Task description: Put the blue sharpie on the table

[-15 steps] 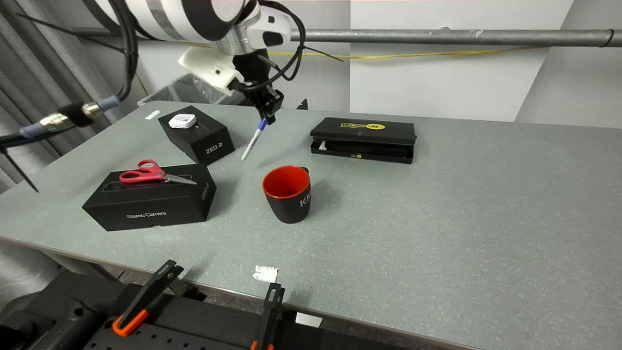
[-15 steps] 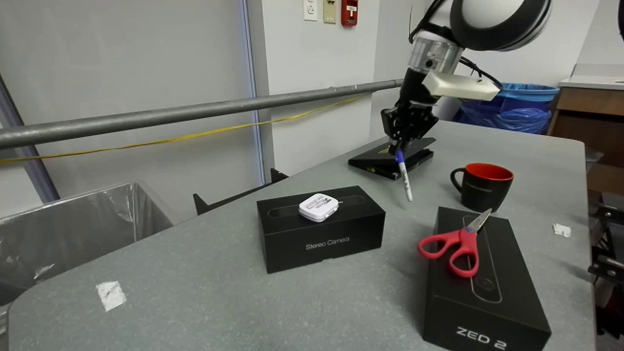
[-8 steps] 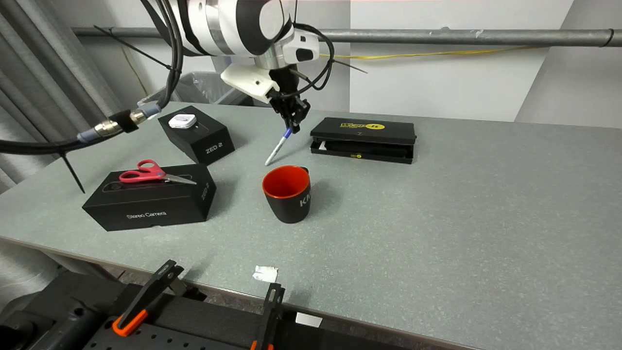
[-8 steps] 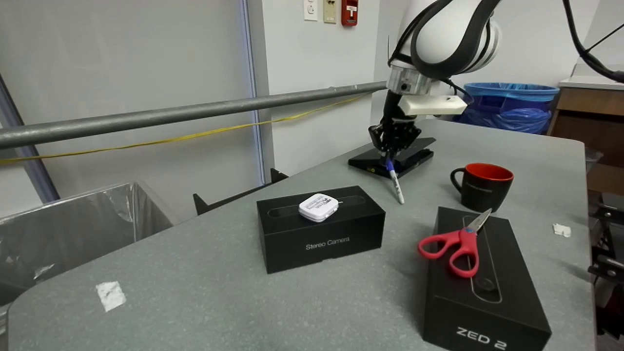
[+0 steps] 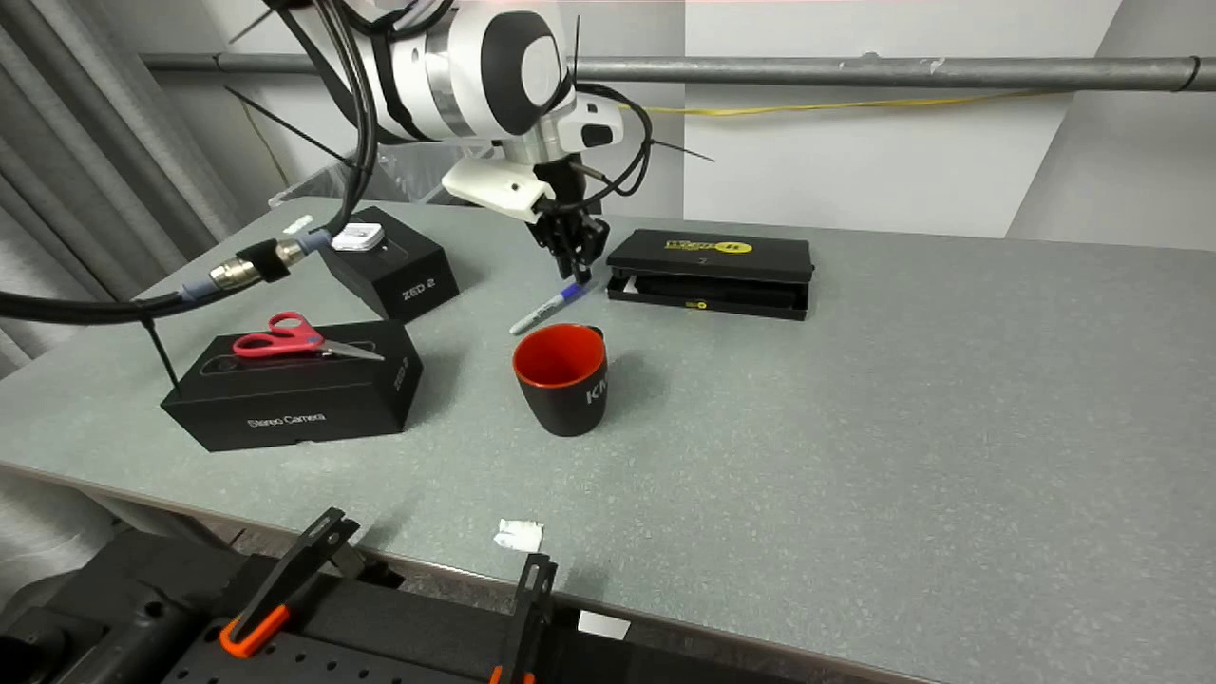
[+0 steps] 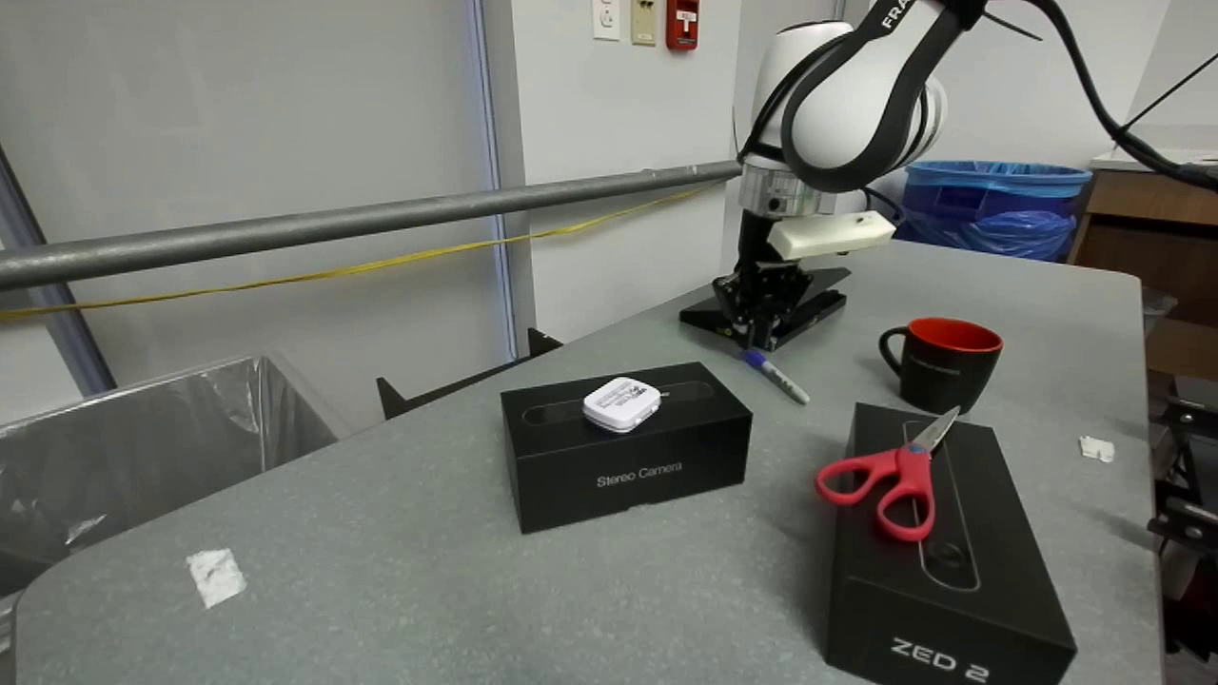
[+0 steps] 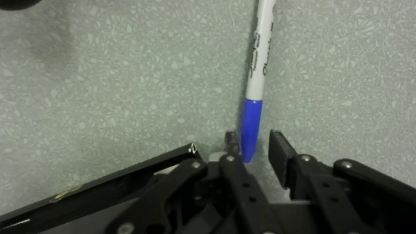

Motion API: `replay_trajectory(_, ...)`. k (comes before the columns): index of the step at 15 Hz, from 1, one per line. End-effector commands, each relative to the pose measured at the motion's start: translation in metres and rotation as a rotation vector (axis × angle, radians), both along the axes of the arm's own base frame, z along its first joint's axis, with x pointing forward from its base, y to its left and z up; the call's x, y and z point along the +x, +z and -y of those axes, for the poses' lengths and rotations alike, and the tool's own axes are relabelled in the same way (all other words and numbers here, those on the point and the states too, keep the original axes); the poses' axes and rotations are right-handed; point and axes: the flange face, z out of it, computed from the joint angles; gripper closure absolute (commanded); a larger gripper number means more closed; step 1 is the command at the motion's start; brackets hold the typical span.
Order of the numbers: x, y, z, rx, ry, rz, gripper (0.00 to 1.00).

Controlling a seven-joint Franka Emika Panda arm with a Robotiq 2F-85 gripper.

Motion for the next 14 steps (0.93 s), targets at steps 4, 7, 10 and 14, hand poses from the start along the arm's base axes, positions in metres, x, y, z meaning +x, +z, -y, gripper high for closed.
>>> replay_trajectory(4, -0.007, 0.008, -0.022, -0.019, 0.123, -0.006, 0.16)
replay_trajectory(7, -0.01, 0.013, -0.027, -0.025, 0.144, 0.002, 0.0)
replay_trajectory(10, -0.01, 0.016, -0.027, -0.023, 0.143, -0.001, 0.0)
replay_trajectory(14, -0.003, 0.009, -0.027, -0.015, 0.123, 0.002, 0.0)
